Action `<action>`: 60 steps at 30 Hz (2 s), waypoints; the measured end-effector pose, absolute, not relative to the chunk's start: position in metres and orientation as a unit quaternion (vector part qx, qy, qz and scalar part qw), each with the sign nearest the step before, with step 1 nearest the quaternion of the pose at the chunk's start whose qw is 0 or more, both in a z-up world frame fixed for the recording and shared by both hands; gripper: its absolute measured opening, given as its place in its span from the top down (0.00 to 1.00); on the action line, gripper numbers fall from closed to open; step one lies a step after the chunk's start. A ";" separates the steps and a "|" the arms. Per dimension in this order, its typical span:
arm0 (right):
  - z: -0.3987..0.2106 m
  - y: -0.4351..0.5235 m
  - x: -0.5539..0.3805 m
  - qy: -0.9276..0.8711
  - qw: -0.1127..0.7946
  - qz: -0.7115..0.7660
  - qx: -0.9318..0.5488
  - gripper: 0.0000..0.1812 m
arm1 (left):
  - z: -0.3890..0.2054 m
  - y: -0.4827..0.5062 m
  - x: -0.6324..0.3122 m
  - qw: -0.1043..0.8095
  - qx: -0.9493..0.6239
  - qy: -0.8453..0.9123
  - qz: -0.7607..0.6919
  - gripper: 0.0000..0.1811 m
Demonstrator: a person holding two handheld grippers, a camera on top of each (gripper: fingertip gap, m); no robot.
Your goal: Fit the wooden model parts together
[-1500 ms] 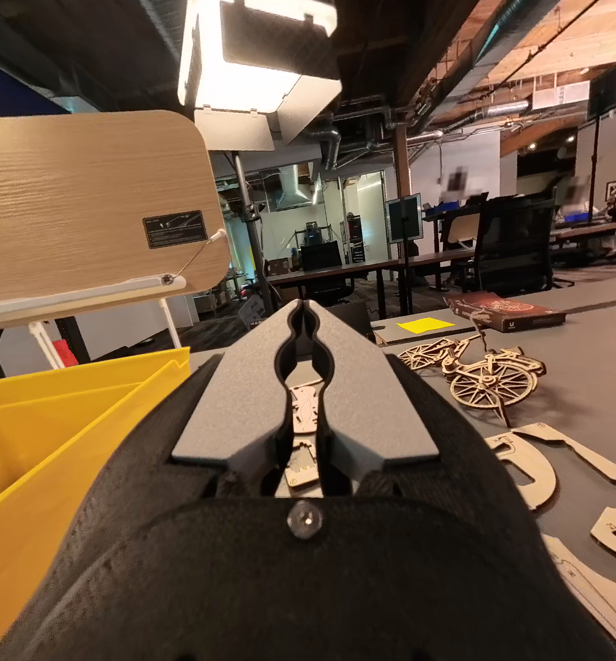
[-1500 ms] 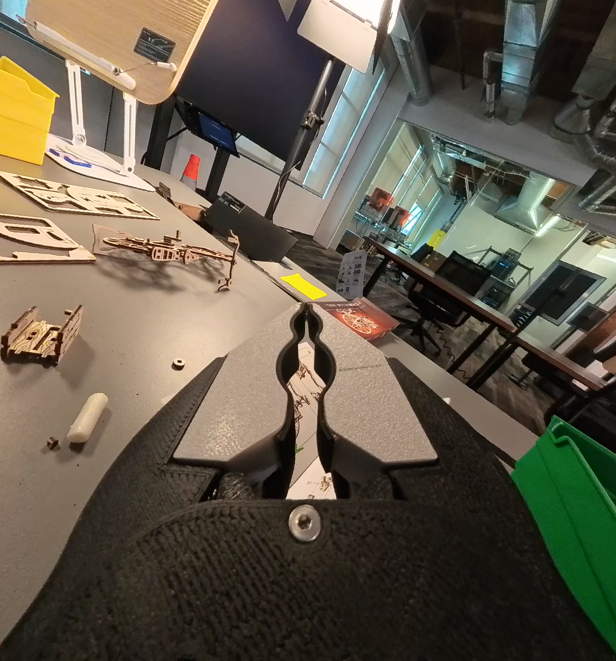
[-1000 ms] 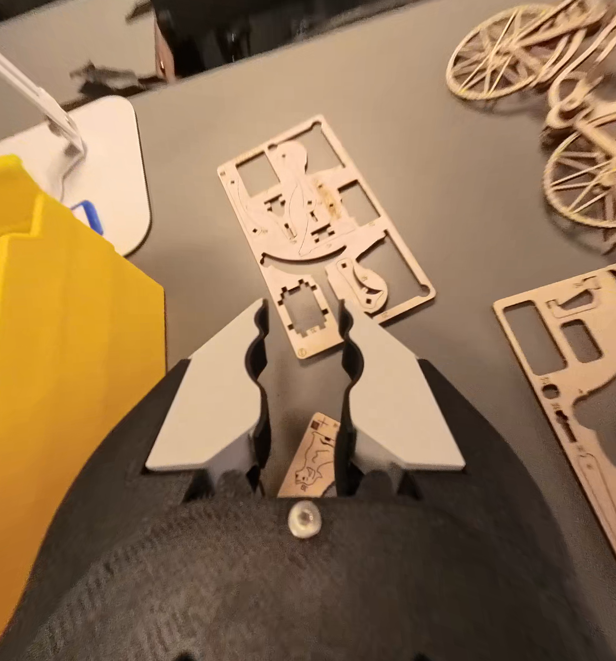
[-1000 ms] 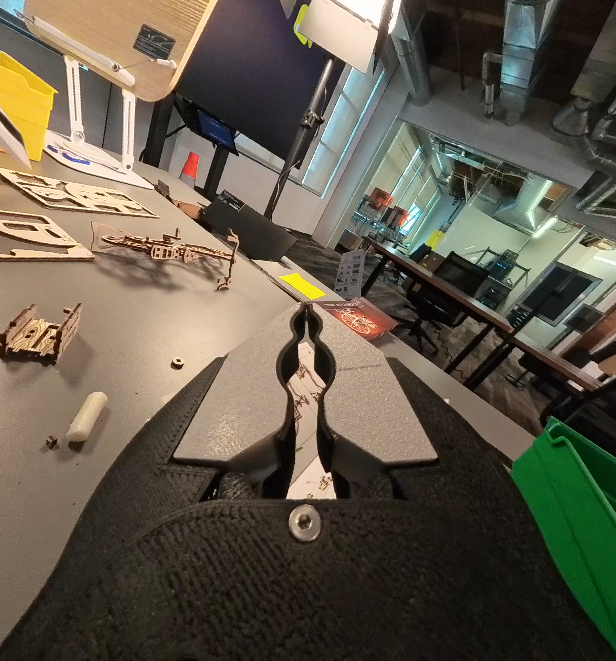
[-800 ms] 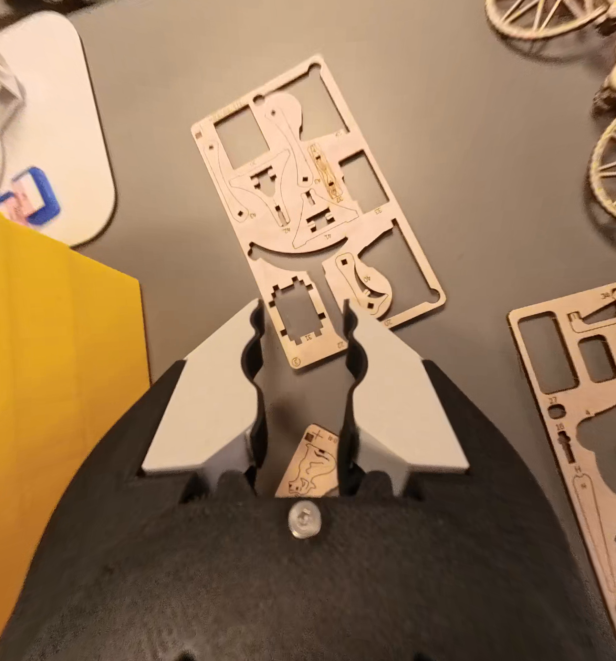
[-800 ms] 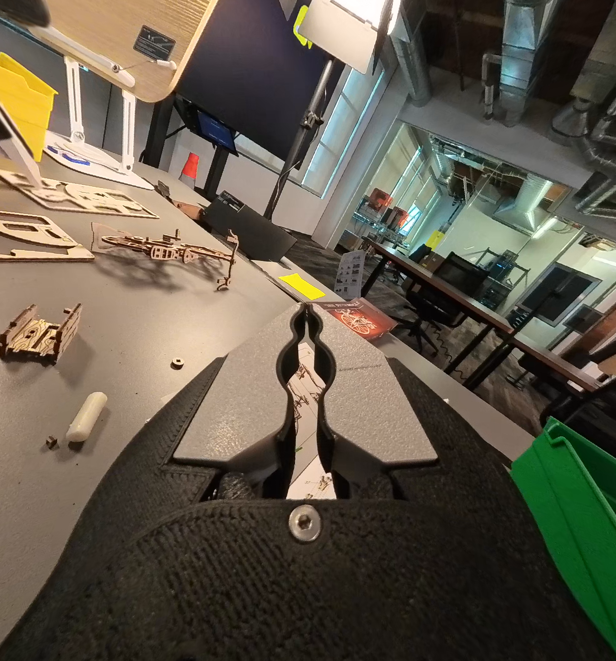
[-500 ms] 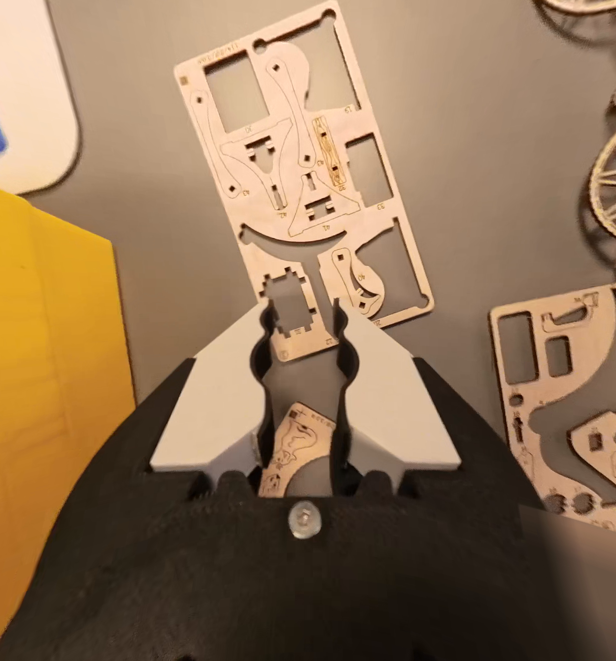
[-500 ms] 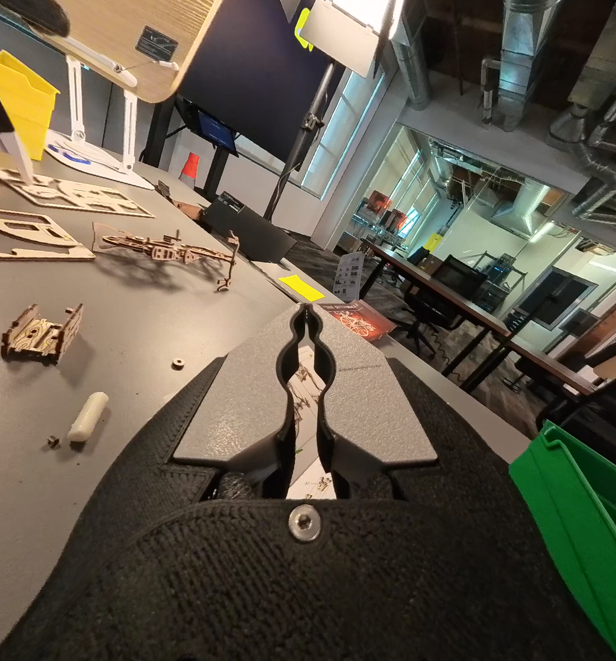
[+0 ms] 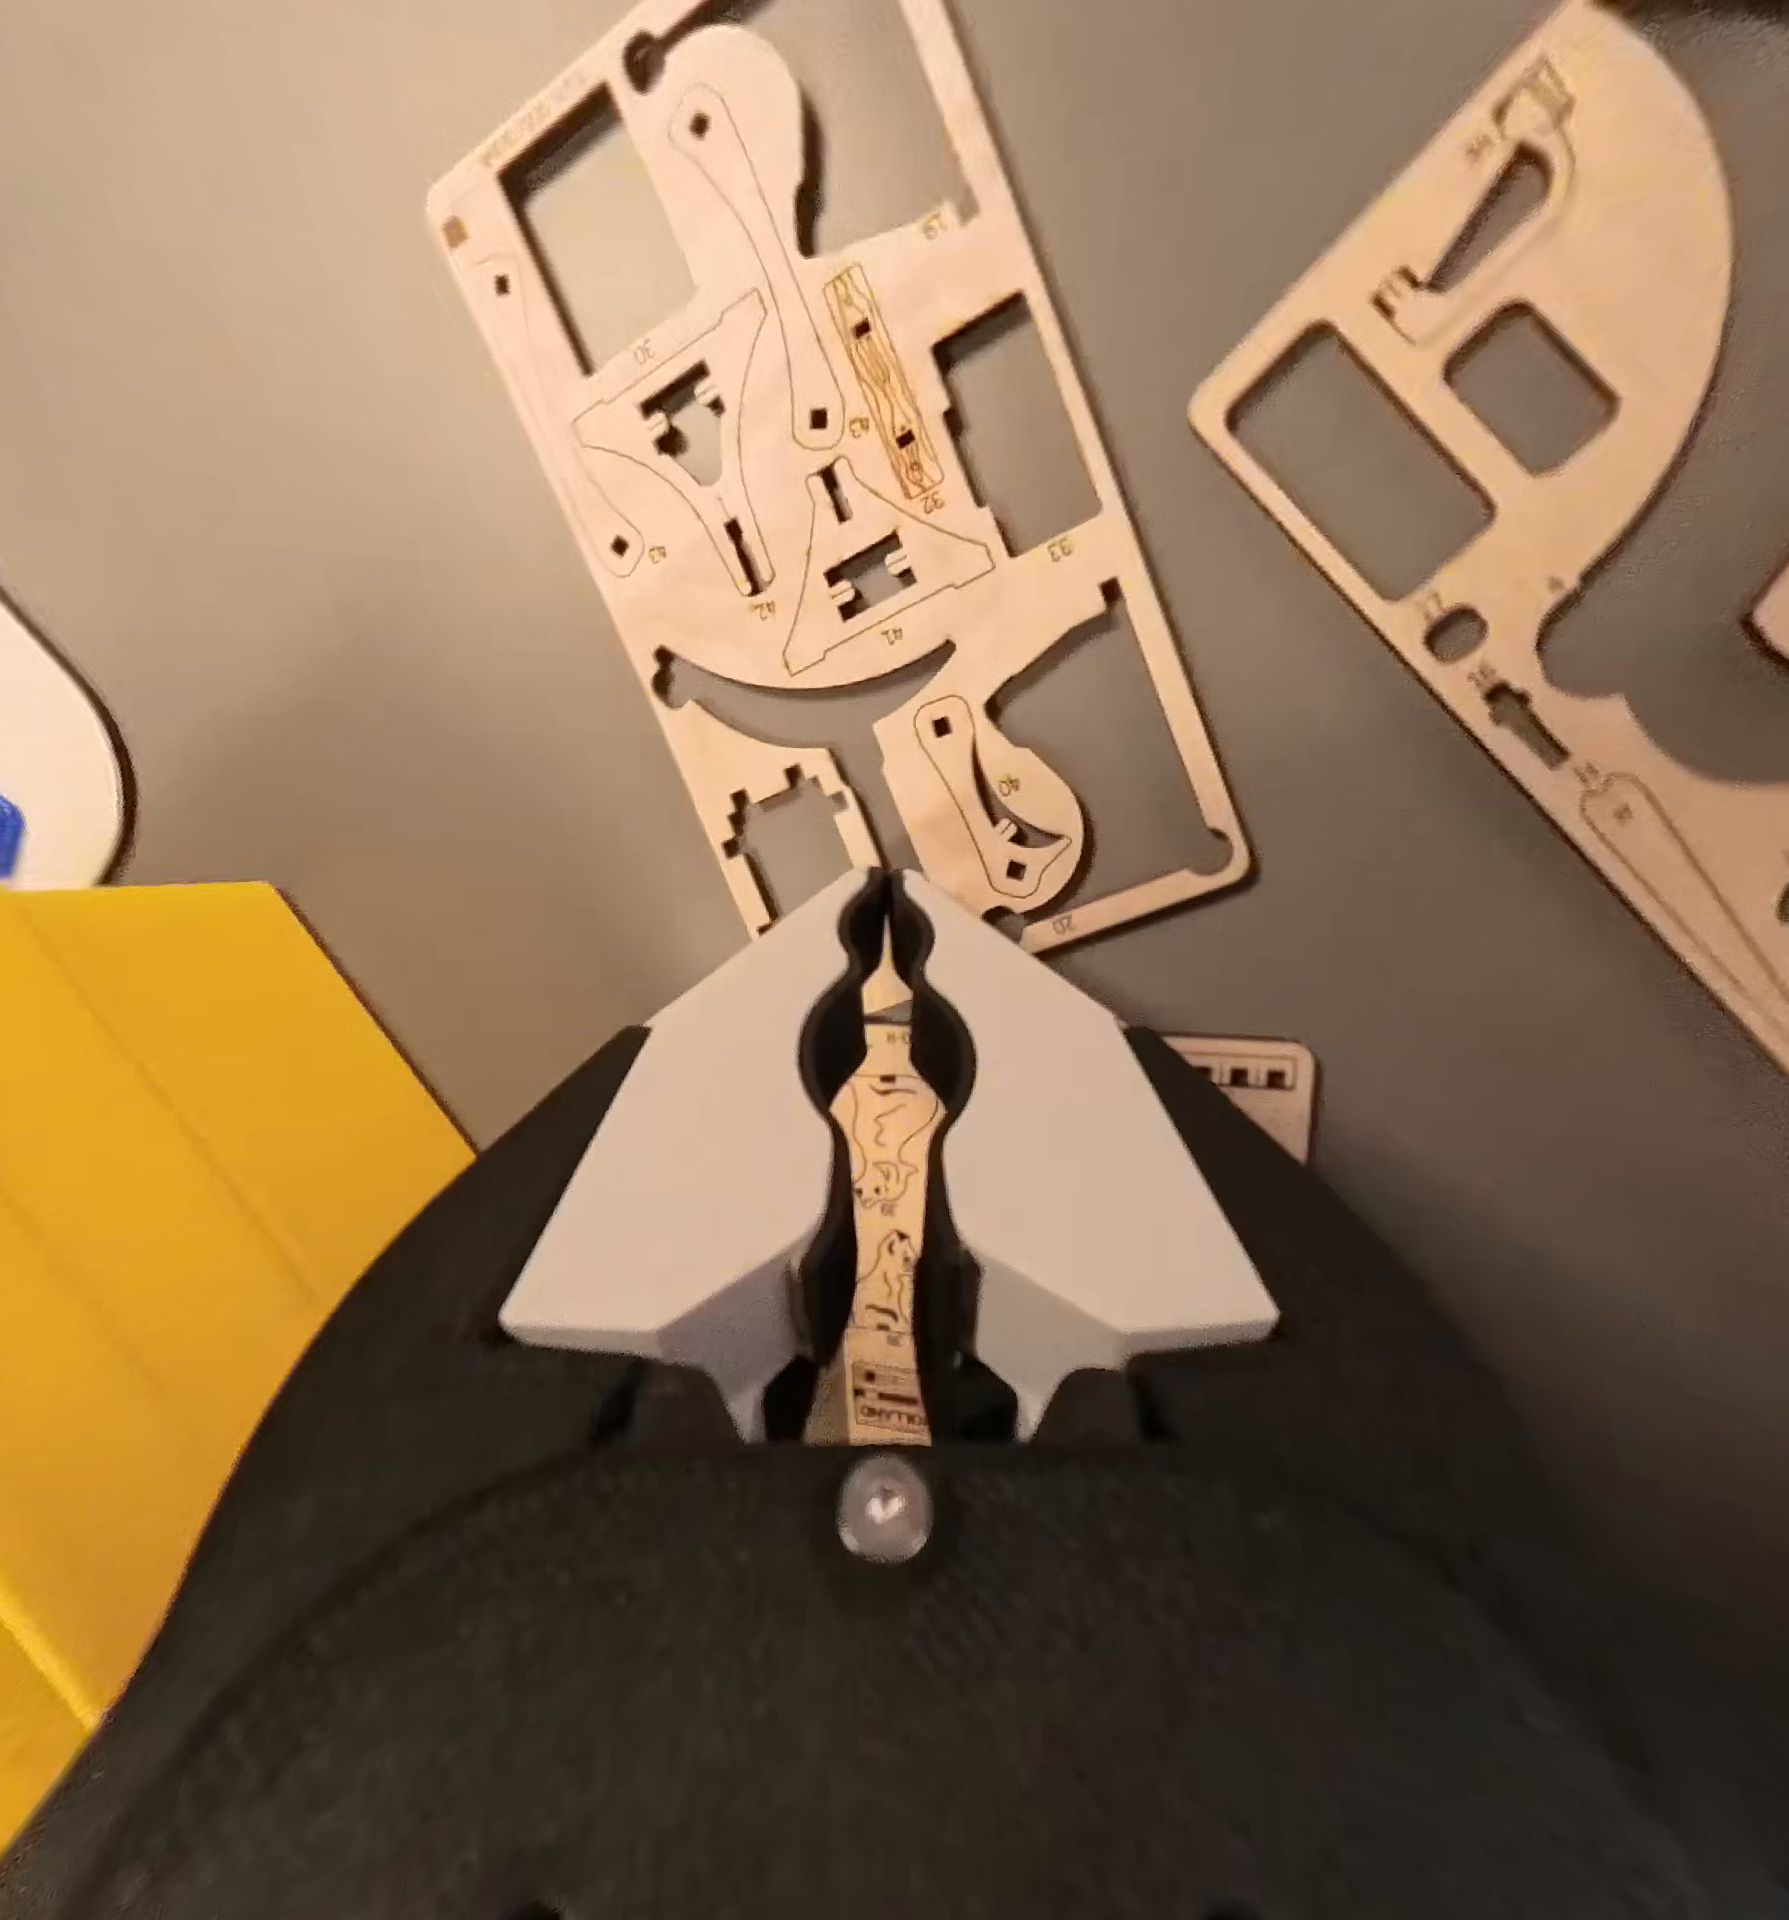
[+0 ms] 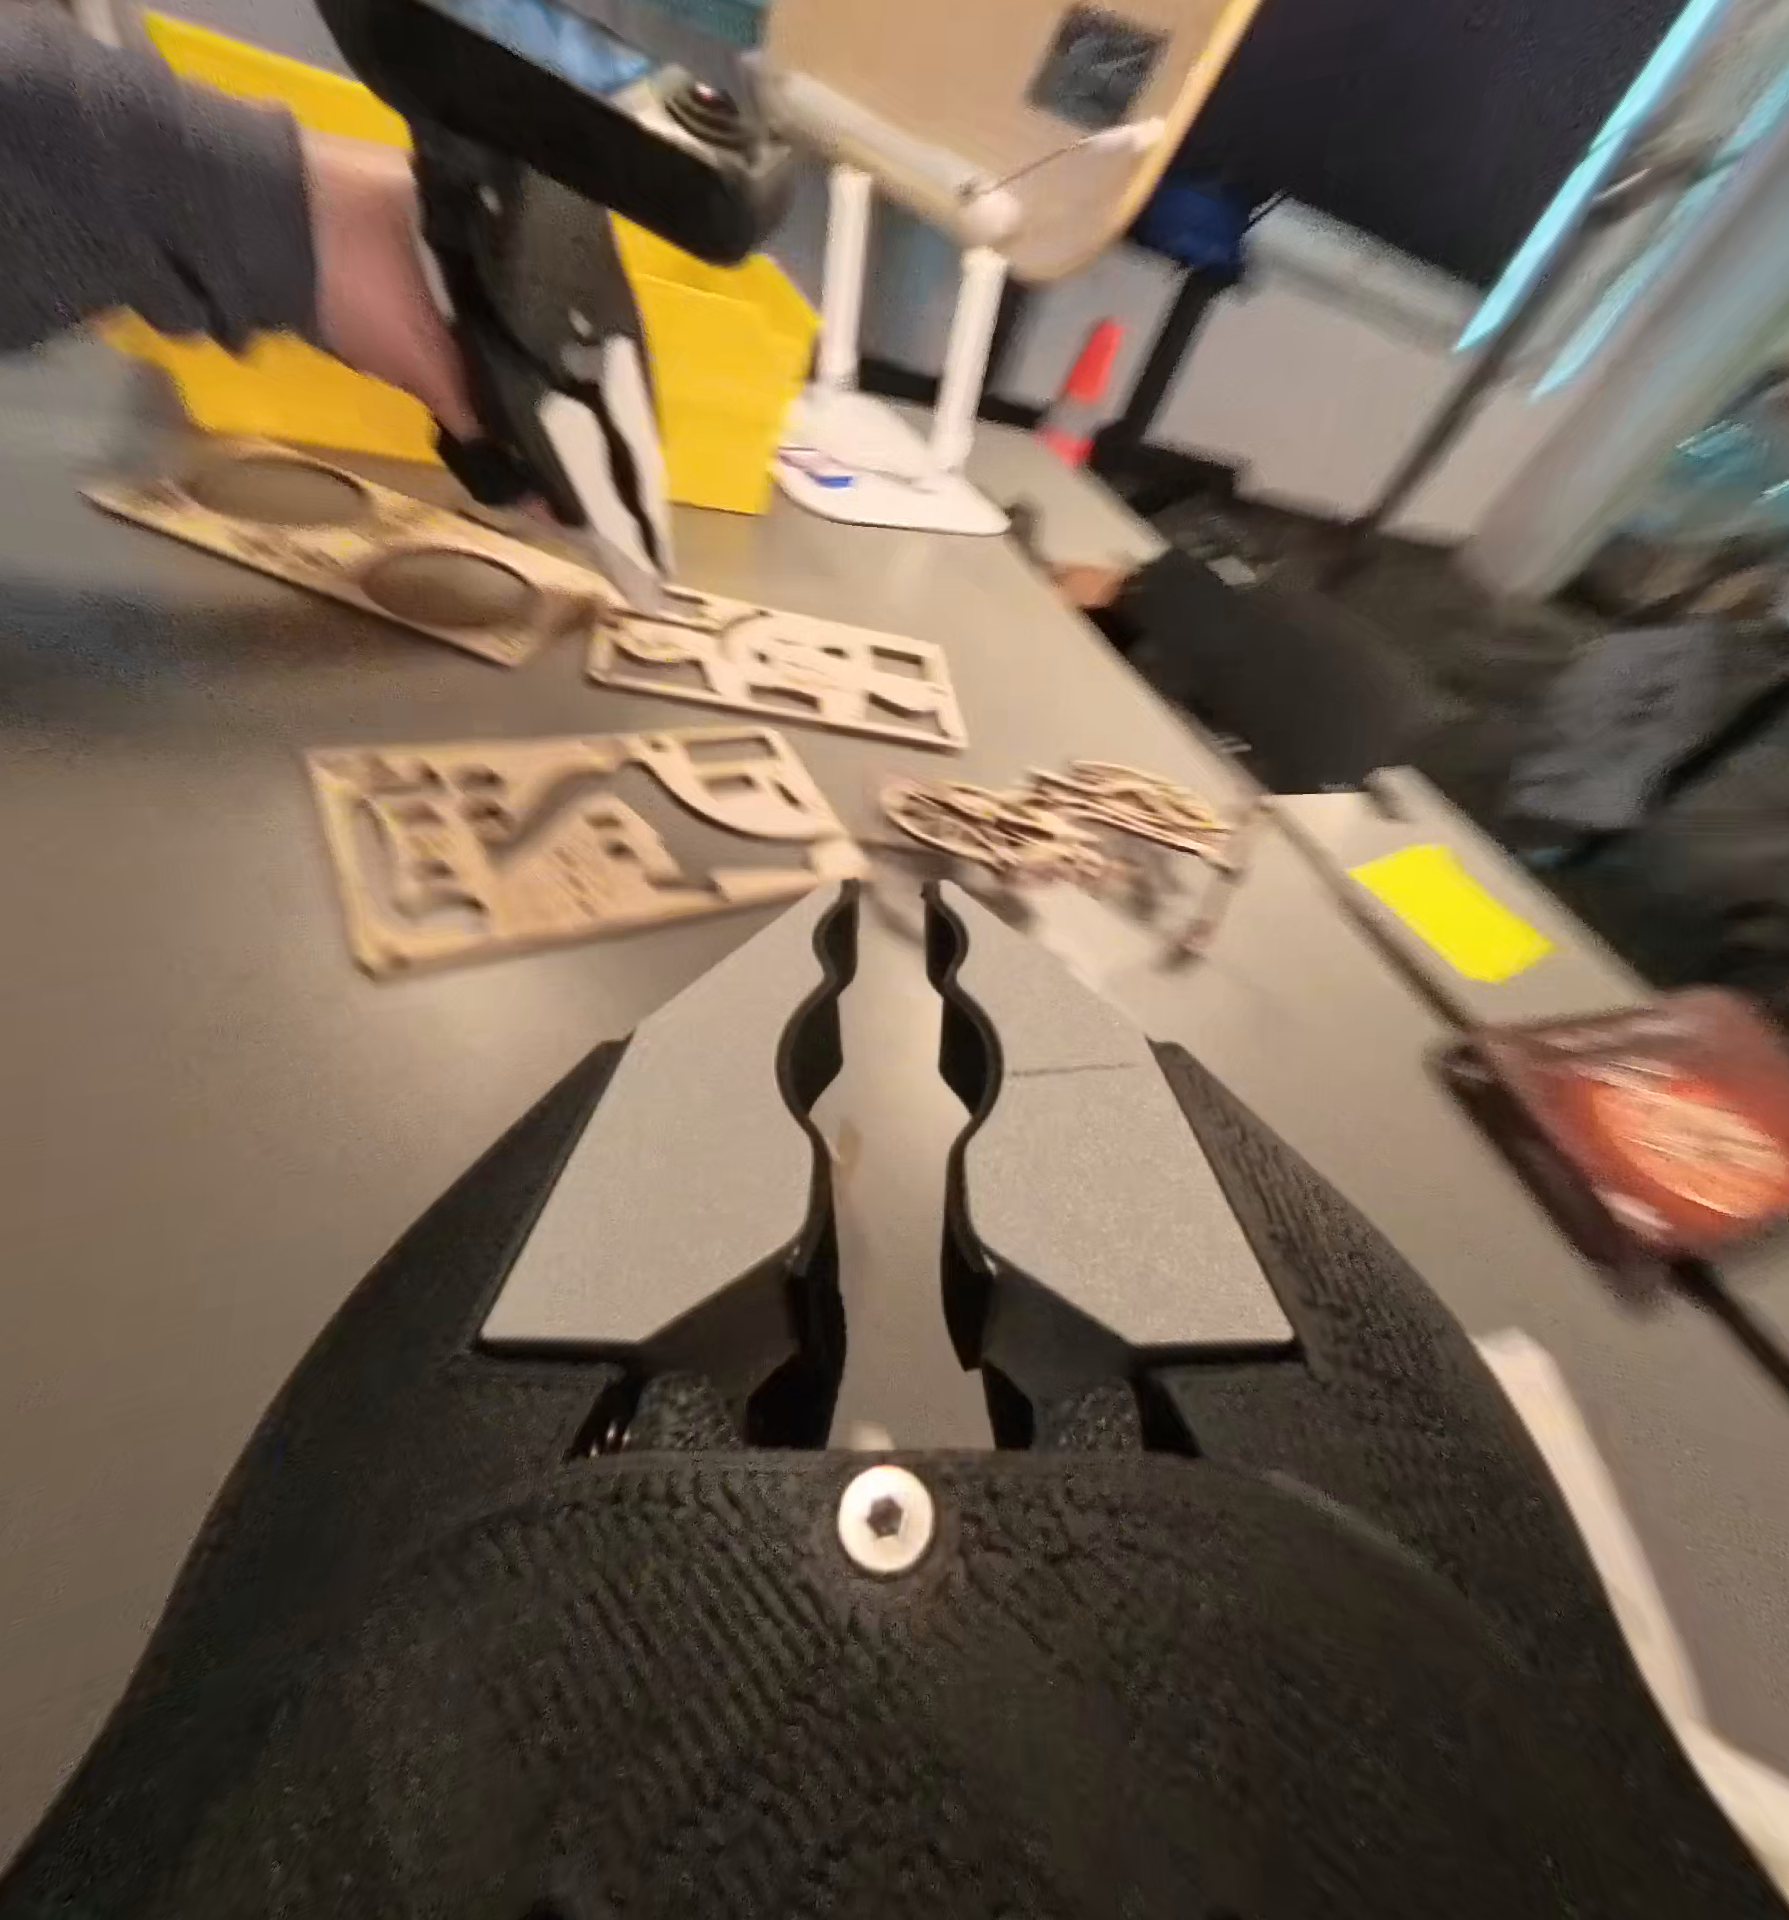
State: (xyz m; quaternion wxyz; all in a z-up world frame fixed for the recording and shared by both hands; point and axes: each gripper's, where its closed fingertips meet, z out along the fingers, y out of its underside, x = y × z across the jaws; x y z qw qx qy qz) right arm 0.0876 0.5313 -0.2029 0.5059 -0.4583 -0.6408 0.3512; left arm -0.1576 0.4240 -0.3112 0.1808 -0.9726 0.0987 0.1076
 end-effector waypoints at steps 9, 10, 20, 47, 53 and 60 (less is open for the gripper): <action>-0.238 0.513 -0.138 -0.757 0.216 0.264 -0.557 0.94 | -0.225 0.406 -0.134 0.436 -0.881 0.012 0.183 1.00; -0.251 0.518 -0.154 -0.761 0.185 0.246 -0.571 0.92 | -0.219 0.398 -0.131 0.459 -0.871 0.004 0.178 1.00; -0.312 0.552 -0.182 -0.770 0.069 0.111 -0.625 0.99 | -0.198 0.353 -0.124 0.600 -0.794 -0.043 0.085 1.00; -0.161 0.456 -0.106 -0.604 0.319 0.501 -0.531 0.74 | -0.167 0.425 -0.098 0.685 -0.658 0.005 -0.313 1.00; -0.156 0.442 -0.107 -0.602 0.296 0.538 -0.510 0.88 | -0.165 0.424 -0.097 0.689 -0.650 0.003 -0.322 1.00; -0.154 0.441 -0.106 -0.600 0.284 0.551 -0.506 0.90 | -0.165 0.423 -0.096 0.691 -0.651 0.008 -0.314 1.00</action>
